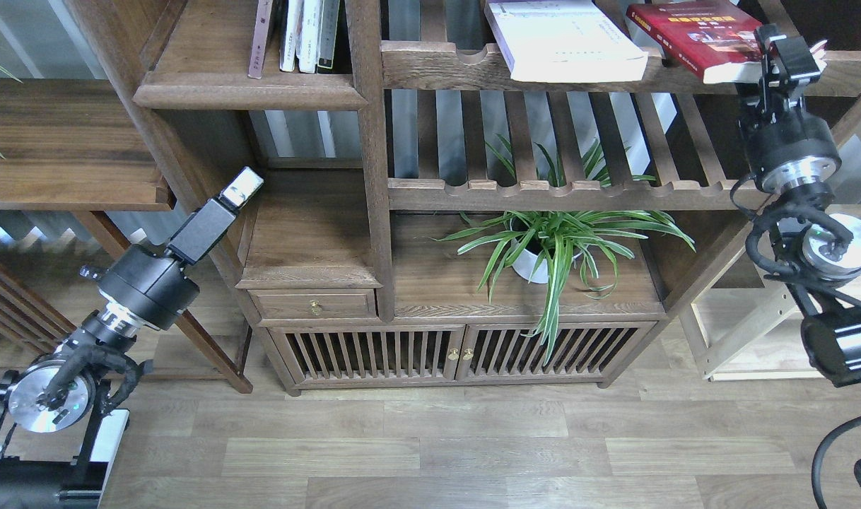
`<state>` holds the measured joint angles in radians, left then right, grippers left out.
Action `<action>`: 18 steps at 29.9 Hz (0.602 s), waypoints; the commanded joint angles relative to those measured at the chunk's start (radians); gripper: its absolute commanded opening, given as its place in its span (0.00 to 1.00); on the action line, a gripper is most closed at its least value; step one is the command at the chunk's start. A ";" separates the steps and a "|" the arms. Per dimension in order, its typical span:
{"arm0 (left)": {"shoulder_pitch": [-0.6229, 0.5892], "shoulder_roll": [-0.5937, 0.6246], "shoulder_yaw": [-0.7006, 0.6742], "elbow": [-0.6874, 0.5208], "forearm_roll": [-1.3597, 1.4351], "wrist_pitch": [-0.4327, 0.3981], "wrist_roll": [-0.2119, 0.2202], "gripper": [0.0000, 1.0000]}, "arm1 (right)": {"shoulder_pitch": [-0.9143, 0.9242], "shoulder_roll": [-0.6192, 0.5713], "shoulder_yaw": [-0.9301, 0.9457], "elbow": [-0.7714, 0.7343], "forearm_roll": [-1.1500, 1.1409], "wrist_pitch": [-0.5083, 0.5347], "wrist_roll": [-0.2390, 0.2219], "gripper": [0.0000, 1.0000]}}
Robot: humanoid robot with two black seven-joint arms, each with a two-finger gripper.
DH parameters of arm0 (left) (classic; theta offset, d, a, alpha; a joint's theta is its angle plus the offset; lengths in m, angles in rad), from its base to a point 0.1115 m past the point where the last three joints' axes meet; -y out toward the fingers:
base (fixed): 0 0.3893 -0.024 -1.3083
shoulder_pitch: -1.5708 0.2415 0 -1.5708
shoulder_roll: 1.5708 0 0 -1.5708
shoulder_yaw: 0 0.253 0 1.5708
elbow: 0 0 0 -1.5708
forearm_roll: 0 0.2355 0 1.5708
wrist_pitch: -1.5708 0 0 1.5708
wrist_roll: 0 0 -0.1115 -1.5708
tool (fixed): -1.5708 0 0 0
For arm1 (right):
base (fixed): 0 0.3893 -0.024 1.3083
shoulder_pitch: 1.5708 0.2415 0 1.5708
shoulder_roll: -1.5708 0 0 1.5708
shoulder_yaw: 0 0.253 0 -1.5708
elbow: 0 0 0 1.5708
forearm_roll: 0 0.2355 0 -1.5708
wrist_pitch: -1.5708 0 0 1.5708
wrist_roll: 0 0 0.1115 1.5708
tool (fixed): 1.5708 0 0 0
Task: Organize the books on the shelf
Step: 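Reach the right gripper to the red book's edge and grasp it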
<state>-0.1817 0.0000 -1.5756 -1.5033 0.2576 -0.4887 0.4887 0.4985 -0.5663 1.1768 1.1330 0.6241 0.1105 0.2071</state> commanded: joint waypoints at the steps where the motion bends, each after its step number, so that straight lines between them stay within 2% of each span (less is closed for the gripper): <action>1: 0.001 0.000 -0.001 0.002 0.000 0.000 0.000 0.99 | 0.006 0.000 -0.003 0.001 -0.006 0.000 0.000 0.45; 8: 0.001 0.000 -0.001 0.000 0.000 0.000 0.000 0.99 | 0.034 -0.003 -0.012 0.001 -0.010 -0.011 0.000 0.30; 15: 0.005 0.000 -0.001 0.002 0.000 0.000 0.000 0.99 | 0.028 -0.018 -0.005 0.001 -0.009 -0.029 -0.006 0.30; 18: 0.007 0.000 -0.001 0.002 0.000 0.000 0.000 0.99 | 0.017 -0.032 -0.005 0.001 -0.009 -0.019 -0.023 0.30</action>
<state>-0.1767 0.0000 -1.5772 -1.5023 0.2576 -0.4887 0.4887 0.5249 -0.5860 1.1717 1.1339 0.6146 0.0828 0.1970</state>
